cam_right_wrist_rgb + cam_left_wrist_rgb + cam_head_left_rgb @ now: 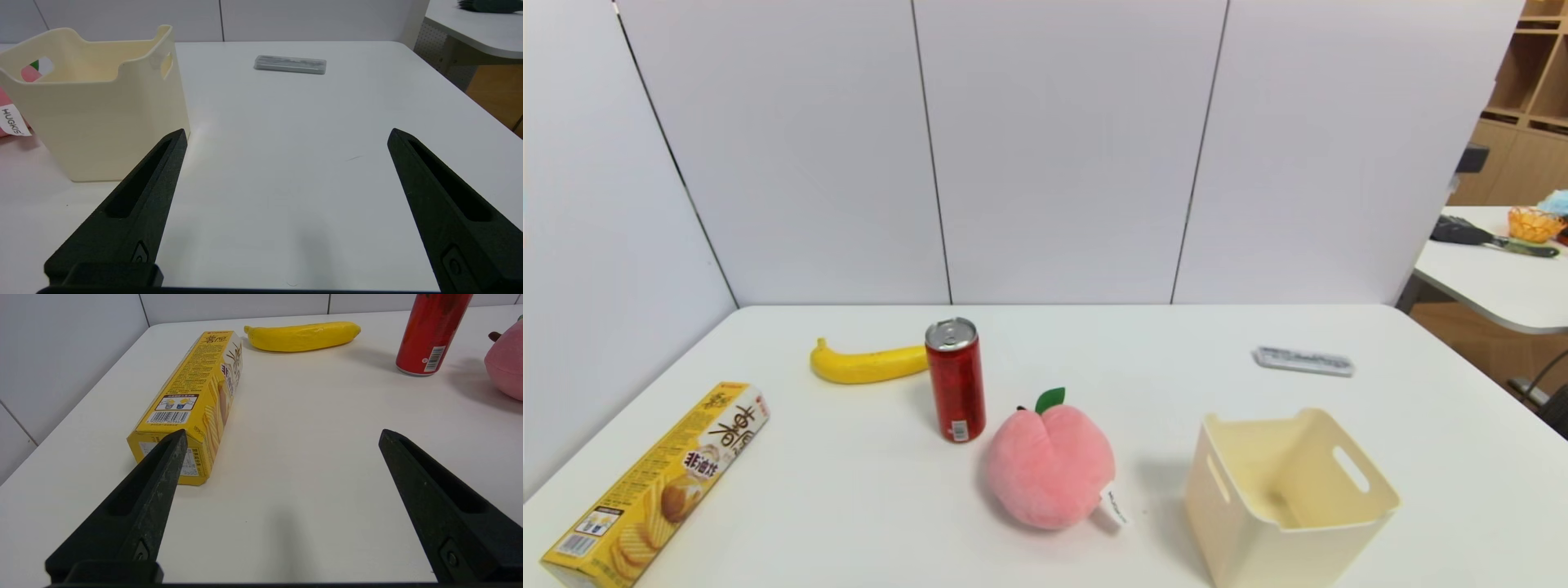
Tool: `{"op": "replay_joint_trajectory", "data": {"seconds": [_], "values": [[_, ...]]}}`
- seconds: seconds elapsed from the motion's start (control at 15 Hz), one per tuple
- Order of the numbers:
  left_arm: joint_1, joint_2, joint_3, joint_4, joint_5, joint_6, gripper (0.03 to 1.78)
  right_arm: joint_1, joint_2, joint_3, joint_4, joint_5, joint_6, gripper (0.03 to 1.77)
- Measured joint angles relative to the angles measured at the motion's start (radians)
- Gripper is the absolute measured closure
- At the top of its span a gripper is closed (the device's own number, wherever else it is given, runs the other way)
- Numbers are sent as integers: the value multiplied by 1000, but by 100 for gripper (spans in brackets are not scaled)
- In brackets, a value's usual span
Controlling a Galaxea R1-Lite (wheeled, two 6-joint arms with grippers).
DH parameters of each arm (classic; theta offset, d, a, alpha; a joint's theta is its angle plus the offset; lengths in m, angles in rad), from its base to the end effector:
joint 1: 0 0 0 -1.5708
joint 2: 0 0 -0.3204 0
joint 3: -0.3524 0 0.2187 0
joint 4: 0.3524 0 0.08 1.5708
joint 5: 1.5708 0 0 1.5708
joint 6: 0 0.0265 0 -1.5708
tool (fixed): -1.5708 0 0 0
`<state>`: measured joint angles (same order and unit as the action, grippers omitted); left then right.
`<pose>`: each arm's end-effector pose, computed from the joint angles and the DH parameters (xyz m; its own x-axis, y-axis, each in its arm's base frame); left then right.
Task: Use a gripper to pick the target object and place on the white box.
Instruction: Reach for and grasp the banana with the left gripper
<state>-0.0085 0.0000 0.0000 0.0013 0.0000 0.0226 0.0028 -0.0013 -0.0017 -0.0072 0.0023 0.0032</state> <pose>-0.0086 0.0001 0.0753 1.0000 -0.0085 -0.0013 0.0085 0.9997 0.0226 -0.0089 0.0000 0.0768 0.9999 0.0051 0.0102 -0.0051 1.0000 0.0032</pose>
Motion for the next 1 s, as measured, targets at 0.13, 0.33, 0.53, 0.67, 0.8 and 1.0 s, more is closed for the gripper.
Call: {"op": "replay_joint_trajectory", "data": {"seconds": [0.13,0.33,0.53,0.67,0.8,1.0], "values": [[0,0,0,0,0,0,12,0,0,0,0,-1,0,10],[0,0,0,0,0,0,12,0,0,0,0,0,0,10],[0,0,0,-1,15,-29,12,0,0,0,0,0,0,10],[0,1,0,-2,19,-42,12,0,0,0,0,0,0,10],[0,25,-5,2,19,-23,12,0,0,0,0,0,0,10],[0,163,-105,24,16,37,12,0,0,0,0,-1,0,10]]}}
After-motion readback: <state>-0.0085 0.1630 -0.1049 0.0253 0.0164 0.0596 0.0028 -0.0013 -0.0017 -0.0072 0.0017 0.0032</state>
